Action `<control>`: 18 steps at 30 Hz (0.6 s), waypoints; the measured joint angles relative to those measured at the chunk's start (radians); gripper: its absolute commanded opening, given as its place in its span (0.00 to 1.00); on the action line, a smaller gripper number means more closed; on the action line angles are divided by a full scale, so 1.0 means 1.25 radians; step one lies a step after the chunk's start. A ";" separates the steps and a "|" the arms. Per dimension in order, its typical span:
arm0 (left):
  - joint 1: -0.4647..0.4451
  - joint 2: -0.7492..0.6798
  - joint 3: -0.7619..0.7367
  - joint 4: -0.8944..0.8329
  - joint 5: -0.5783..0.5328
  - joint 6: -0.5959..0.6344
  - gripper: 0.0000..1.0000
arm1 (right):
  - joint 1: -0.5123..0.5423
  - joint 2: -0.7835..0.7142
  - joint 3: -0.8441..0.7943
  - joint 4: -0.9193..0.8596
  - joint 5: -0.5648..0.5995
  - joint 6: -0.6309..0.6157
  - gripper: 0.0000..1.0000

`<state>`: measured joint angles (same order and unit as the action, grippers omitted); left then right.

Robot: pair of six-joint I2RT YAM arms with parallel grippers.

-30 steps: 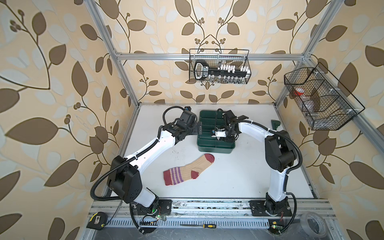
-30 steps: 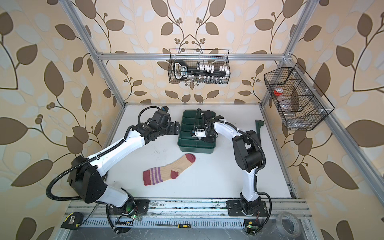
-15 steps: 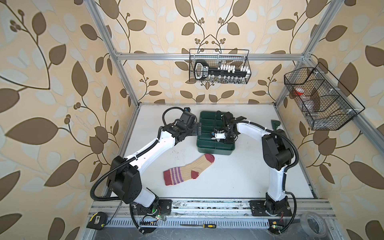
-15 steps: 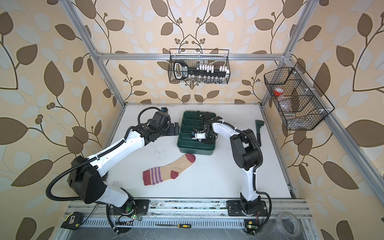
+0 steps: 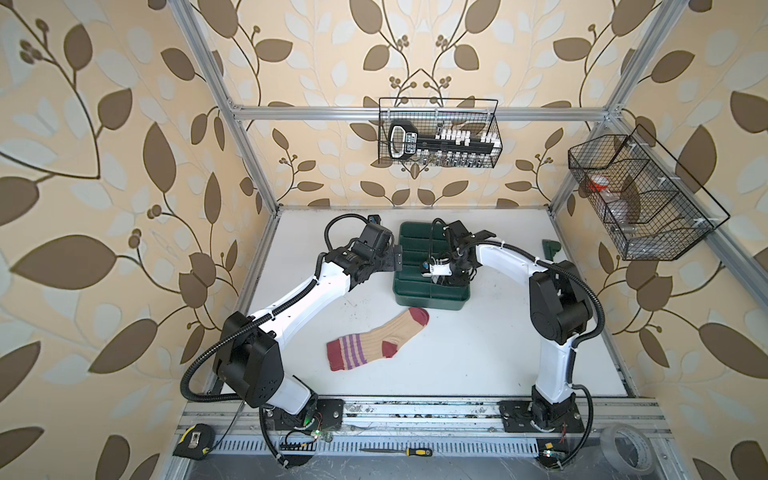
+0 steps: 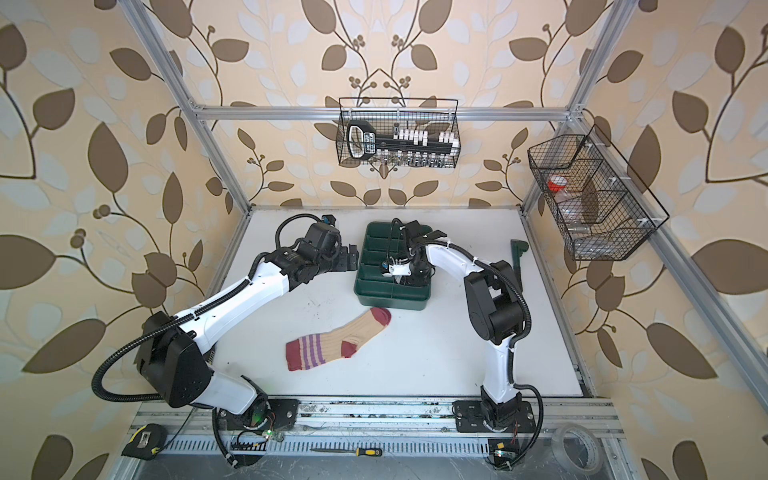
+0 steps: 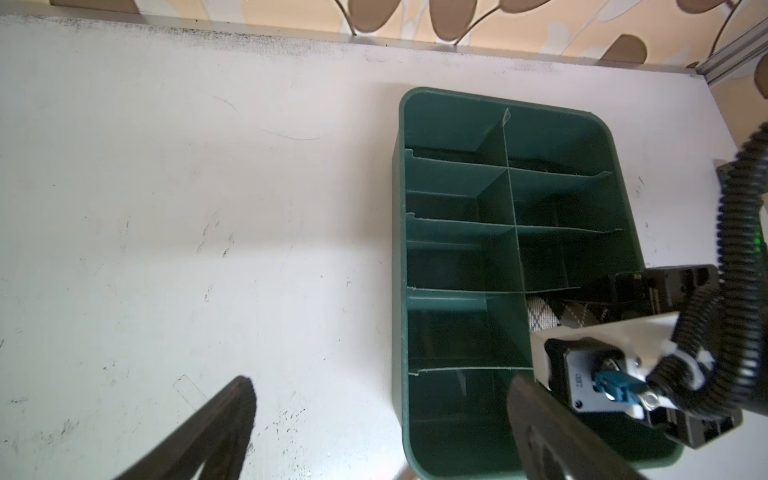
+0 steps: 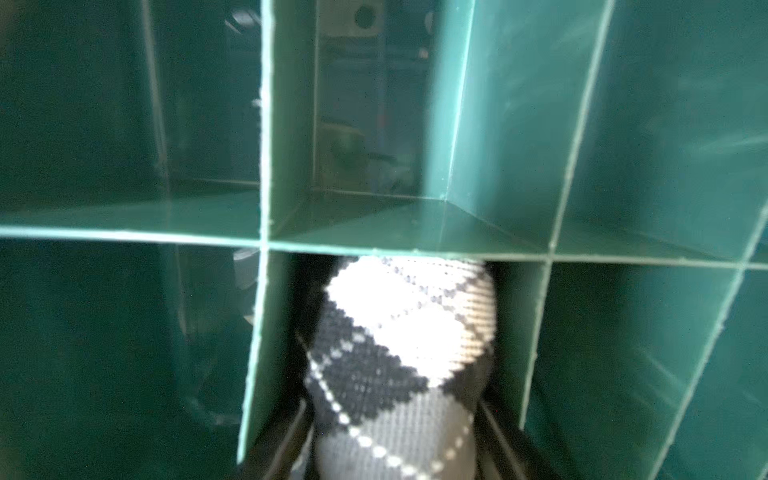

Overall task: Roll the socks
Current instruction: 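Lower the argyle roll into a tray compartment with the right gripper, then open the right gripper and lift away while the left releases the tray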

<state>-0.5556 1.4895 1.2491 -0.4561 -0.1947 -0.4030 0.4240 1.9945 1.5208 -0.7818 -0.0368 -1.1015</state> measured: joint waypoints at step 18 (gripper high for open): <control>0.003 0.000 0.000 -0.001 -0.002 -0.010 0.99 | -0.012 -0.045 0.028 -0.047 -0.033 -0.031 0.70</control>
<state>-0.5518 1.4895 1.2491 -0.4568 -0.1978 -0.4160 0.4095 1.9388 1.5558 -0.8402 -0.0784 -1.1397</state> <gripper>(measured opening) 0.986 0.705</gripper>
